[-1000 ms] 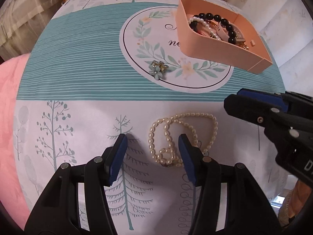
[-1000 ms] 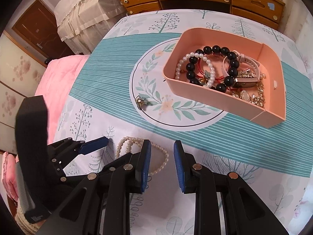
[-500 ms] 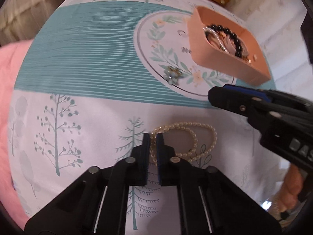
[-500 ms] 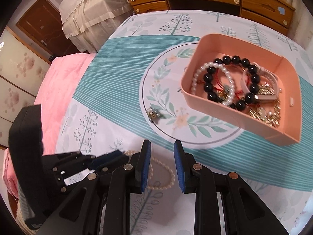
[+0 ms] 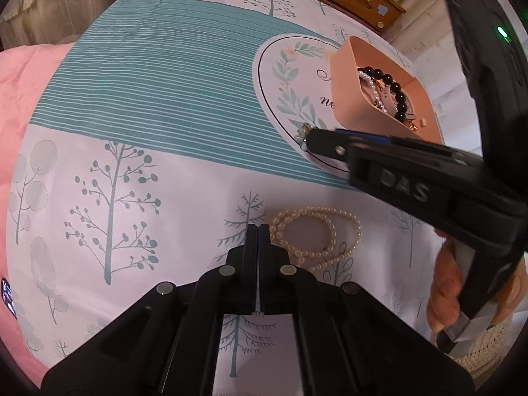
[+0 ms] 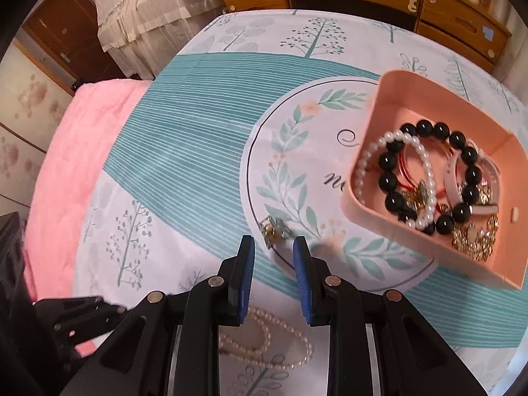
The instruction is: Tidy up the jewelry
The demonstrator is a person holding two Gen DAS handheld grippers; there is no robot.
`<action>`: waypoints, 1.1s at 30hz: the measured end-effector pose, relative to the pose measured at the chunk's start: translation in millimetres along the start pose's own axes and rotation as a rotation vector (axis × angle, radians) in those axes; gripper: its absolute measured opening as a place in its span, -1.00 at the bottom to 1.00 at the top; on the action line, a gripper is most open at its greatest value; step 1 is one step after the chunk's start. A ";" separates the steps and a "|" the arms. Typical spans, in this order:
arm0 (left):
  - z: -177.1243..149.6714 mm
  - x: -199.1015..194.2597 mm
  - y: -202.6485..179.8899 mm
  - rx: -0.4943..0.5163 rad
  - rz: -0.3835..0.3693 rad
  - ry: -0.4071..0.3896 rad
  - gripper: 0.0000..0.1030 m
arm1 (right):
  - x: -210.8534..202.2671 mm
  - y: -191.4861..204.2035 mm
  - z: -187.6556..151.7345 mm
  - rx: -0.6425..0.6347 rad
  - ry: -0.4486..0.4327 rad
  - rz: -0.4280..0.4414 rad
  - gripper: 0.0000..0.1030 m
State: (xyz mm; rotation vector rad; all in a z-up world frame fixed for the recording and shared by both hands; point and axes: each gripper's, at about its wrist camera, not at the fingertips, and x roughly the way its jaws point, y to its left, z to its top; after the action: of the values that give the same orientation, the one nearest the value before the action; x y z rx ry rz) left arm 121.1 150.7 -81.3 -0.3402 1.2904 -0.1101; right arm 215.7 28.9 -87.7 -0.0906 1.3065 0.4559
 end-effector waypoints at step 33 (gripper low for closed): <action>15.8 23.8 -76.7 0.438 0.053 0.070 -0.28 | -47.2 -49.4 -32.5 0.149 -0.033 0.123 -0.59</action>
State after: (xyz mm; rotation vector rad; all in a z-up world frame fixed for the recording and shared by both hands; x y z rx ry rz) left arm 151.2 74.7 -75.9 0.0733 1.3044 -0.3550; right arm 195.8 -39.1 -61.3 0.1212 1.3140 0.4609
